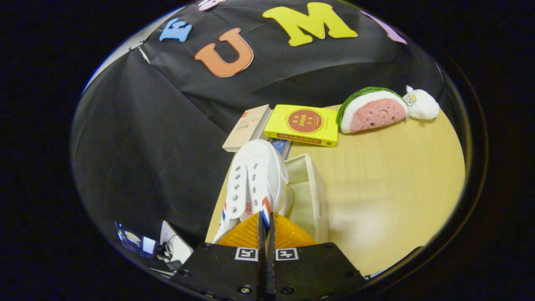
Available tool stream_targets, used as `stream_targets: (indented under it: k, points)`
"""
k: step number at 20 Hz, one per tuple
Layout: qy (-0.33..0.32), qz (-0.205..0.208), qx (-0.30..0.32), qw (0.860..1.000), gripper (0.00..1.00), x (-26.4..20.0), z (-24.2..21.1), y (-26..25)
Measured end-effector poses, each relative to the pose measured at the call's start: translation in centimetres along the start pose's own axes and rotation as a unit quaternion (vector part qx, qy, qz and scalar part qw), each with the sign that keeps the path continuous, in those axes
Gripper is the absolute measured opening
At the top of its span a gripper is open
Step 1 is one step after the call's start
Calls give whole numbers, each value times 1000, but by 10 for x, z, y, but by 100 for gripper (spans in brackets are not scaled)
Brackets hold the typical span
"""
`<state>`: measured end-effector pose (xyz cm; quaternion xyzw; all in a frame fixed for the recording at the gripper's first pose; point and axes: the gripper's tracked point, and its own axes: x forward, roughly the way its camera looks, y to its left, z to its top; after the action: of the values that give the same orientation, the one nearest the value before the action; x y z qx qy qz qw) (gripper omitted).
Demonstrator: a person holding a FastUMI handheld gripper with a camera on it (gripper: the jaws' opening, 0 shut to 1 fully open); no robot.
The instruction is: Open the storage box then place both shoes into the box .Put the left shoe in first, then the right shoe, with the right side of both shoes facing outward in a uniform manner.
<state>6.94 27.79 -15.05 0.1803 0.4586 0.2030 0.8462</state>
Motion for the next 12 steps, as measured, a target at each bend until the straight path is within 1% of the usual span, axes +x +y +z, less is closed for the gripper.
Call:
stream_targets:
  k: [2,5,9,10,12]
  points:
    - [0,-15,-3,1000,0,15,-7,-3]
    - [-5,-49,-14,999,0,31,-12,-17]
    - [-28,-92,-40,995,0,40,-14,-32]
    - [-35,-101,-48,993,0,42,-13,-29]
    - [-46,-110,-60,991,0,45,-14,-31]
